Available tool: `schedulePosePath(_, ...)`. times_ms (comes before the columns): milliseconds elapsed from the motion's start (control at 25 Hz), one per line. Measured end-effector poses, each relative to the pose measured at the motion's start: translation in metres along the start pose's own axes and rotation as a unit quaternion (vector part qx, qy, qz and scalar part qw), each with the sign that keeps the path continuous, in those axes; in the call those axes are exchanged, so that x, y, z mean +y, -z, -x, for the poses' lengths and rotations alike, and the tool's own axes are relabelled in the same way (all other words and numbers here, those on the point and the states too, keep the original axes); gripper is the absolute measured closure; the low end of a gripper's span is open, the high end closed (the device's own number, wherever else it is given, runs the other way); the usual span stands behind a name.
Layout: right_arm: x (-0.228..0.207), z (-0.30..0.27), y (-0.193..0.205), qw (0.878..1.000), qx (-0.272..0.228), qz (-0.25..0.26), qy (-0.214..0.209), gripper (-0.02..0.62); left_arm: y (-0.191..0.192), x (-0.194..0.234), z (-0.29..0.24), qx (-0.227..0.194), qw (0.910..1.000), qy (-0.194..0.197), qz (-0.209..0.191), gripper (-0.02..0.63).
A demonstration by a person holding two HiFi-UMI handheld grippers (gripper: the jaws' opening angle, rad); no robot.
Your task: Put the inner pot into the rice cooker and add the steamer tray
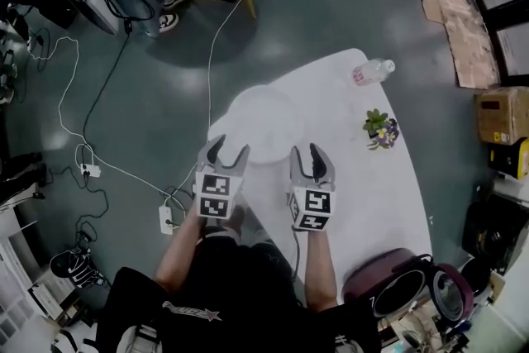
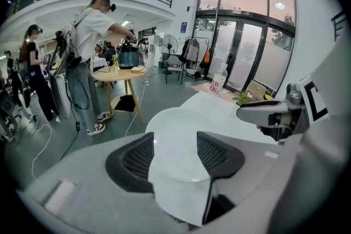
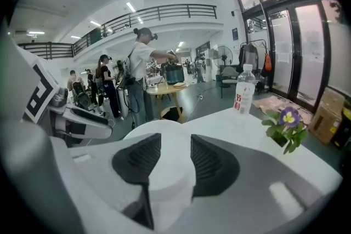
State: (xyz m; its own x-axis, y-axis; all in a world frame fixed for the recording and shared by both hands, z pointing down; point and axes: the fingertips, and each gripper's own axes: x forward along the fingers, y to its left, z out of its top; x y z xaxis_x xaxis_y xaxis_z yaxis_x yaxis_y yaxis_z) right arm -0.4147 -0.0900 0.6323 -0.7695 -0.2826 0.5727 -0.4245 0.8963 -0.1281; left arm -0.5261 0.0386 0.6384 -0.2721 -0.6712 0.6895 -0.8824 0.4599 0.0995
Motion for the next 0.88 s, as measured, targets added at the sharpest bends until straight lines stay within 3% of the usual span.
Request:
schedulePosePath(560, -0.025, -0.057, 0.051, 0.997, 0.074, -0.011, 0.01, 0.422, 0.047, 0.032, -0.057, 0.055, 0.9974, -0.017, 0.044, 0.344)
schedulePosePath(880, -0.028, -0.073, 0.065, 0.996, 0.089, -0.013, 0.003, 0.423, 0.064, 0.04, -0.073, 0.073, 0.9951, -0.017, 0.065, 0.354)
